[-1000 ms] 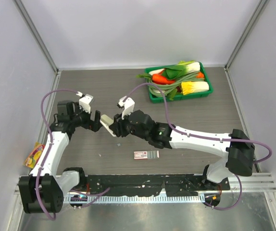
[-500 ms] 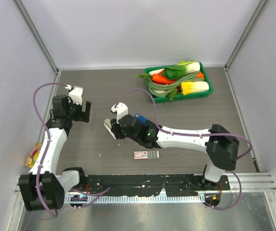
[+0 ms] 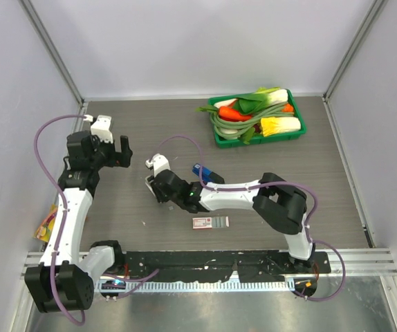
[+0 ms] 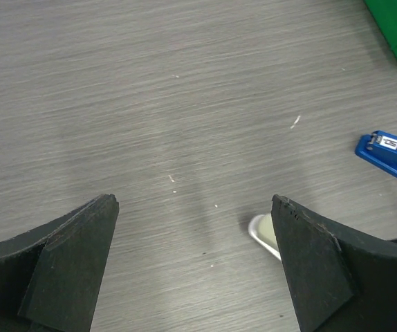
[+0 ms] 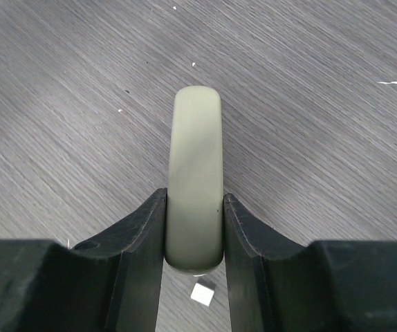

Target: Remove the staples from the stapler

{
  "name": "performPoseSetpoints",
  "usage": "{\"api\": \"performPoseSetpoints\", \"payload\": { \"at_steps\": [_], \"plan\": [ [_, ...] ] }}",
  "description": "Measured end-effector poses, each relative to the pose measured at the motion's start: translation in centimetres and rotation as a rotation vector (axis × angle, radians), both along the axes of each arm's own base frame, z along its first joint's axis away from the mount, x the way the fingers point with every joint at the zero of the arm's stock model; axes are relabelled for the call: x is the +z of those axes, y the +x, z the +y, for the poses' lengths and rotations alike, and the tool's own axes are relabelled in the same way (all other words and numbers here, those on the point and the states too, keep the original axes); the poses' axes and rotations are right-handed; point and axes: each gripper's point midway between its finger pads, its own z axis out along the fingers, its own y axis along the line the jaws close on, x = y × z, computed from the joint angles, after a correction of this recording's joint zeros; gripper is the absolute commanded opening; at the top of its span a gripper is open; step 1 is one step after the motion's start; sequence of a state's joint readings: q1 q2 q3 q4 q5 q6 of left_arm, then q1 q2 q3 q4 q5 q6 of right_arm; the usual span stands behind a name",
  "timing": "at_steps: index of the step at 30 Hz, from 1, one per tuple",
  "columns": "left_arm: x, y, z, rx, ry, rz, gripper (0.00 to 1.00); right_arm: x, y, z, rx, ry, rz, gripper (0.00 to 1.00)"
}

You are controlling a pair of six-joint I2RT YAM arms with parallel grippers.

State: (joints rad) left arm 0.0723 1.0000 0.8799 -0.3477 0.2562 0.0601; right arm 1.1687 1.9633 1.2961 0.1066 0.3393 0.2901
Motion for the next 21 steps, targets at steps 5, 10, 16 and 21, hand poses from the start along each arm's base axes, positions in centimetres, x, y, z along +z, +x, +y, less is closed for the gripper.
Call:
{"api": "performPoseSetpoints", "payload": {
  "at_steps": [5, 10, 16, 21],
  "plan": [
    [-0.5, -0.5, -0.9, -0.038, -0.03, 0.026, 0.98, -1.2, 0.4, 1.1, -0.03, 0.022, 0.026, 0.01],
    [-0.9, -0.8, -1.5, -0.07, -0.049, 0.039, 0.98, -2.4, 0.4, 1.5, -0.07, 0.041, 0.065, 0.01],
    [-2.5, -1.1, -2.3, -0.099, -0.088, 0.084, 0.97, -2.9, -0.1, 1.7, -0.121, 0.044, 0.09, 0.41],
    [-4.6, -1.5, -3.0, -0.12, -0.1, 0.145, 0.97, -2.9, -0.8, 2.0, -0.126, 0.052, 0.104, 0.68]
  ]
}}
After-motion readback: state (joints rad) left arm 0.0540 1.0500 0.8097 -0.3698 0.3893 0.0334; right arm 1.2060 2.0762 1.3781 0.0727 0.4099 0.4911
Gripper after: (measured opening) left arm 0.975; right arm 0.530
